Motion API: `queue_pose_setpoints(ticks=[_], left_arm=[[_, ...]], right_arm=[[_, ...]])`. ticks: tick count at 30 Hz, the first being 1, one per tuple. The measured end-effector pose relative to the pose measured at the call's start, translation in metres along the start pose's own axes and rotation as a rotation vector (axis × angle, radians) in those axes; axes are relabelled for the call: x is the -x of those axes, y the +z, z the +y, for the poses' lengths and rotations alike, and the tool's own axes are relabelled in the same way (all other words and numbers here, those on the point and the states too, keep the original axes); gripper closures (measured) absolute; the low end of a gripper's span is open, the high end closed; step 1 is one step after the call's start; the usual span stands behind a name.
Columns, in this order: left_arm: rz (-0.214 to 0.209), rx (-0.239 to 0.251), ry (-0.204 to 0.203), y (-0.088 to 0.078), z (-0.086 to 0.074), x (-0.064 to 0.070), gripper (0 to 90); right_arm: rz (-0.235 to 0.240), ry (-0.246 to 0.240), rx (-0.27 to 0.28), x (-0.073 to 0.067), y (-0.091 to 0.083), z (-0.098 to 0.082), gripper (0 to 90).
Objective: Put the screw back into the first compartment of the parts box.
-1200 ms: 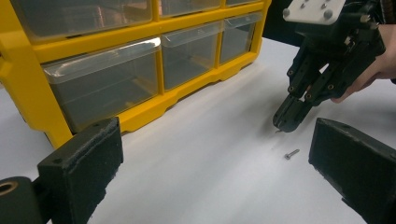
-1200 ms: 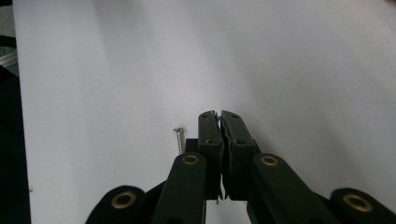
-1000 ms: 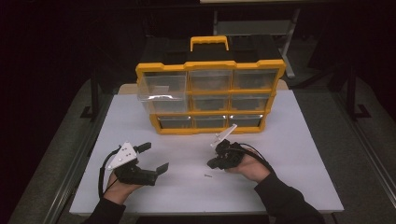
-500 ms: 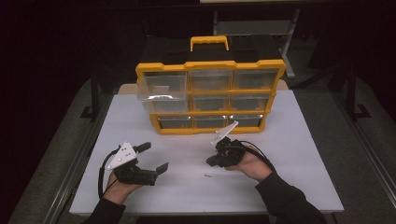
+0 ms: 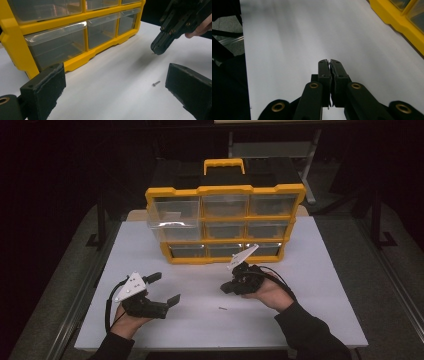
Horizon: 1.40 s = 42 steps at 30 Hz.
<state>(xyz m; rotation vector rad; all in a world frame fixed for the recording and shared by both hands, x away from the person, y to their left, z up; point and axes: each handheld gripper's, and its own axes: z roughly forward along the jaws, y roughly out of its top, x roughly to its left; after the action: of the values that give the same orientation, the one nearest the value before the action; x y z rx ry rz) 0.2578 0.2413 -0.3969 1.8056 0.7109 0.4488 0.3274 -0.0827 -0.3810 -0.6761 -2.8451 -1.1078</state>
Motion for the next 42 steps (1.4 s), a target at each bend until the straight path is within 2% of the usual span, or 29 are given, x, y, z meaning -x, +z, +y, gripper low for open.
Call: queue_pose_setpoints(ticks=[6,7,10,11,12,20,24,25,27,28,32,33,38,39,42], left_arm=[[-0.001,-0.001,0.0,0.0,0.0,0.0,2.4],[-0.001,0.014,-0.018,0.001,0.0,0.001,2.4],[-0.001,0.014,-0.017,0.001,0.0,0.001,2.4],[0.0,0.012,-0.015,0.001,0.0,0.001,2.4],[0.0,0.012,-0.015,0.001,0.0,0.001,2.4],[0.0,0.012,-0.016,0.001,0.0,0.001,2.4],[0.0,0.011,-0.017,0.001,0.0,0.001,2.4],[0.0,0.01,-0.014,0.001,0.0,0.001,2.4],[-0.001,0.01,-0.014,0.0,0.0,0.001,2.4],[-0.001,0.009,-0.015,0.0,0.0,0.001,2.4],[0.0,0.009,-0.015,0.0,0.0,0.0,2.4],[0.0,0.009,-0.013,0.0,0.0,0.0,2.4],[0.0,0.009,-0.014,0.0,0.0,0.0,2.4],[0.0,0.011,-0.014,0.0,0.0,0.0,2.4],[0.001,0.01,-0.016,0.0,0.0,0.0,2.4]], right_arm=[[-0.01,-0.009,0.01,-0.001,-0.007,0.007,86.8],[-0.009,-0.012,0.015,-0.001,-0.009,0.008,86.8],[-0.001,0.006,0.019,-0.002,-0.011,0.011,86.8],[-0.009,-0.02,0.017,0.0,-0.012,0.011,86.8],[-0.004,-0.007,0.023,-0.001,-0.013,0.013,86.8],[-0.006,-0.021,0.032,0.0,-0.02,0.02,87.0],[0.0,-0.01,0.04,-0.001,-0.024,0.024,87.0],[-0.008,-0.026,0.037,0.0,-0.025,0.024,87.0],[-0.003,-0.013,0.043,-0.001,-0.027,0.026,87.0],[-0.009,-0.028,0.045,0.0,-0.028,0.027,87.0],[-0.014,-0.019,0.052,-0.001,-0.032,0.03,87.0],[-0.016,-0.032,0.051,-0.001,-0.033,0.031,87.0],[-0.005,-0.024,0.068,-0.002,-0.038,0.037,87.0],[-0.01,-0.044,0.067,-0.001,-0.04,0.038,87.0],[-0.008,-0.049,0.077,-0.002,-0.045,0.043,87.0]])
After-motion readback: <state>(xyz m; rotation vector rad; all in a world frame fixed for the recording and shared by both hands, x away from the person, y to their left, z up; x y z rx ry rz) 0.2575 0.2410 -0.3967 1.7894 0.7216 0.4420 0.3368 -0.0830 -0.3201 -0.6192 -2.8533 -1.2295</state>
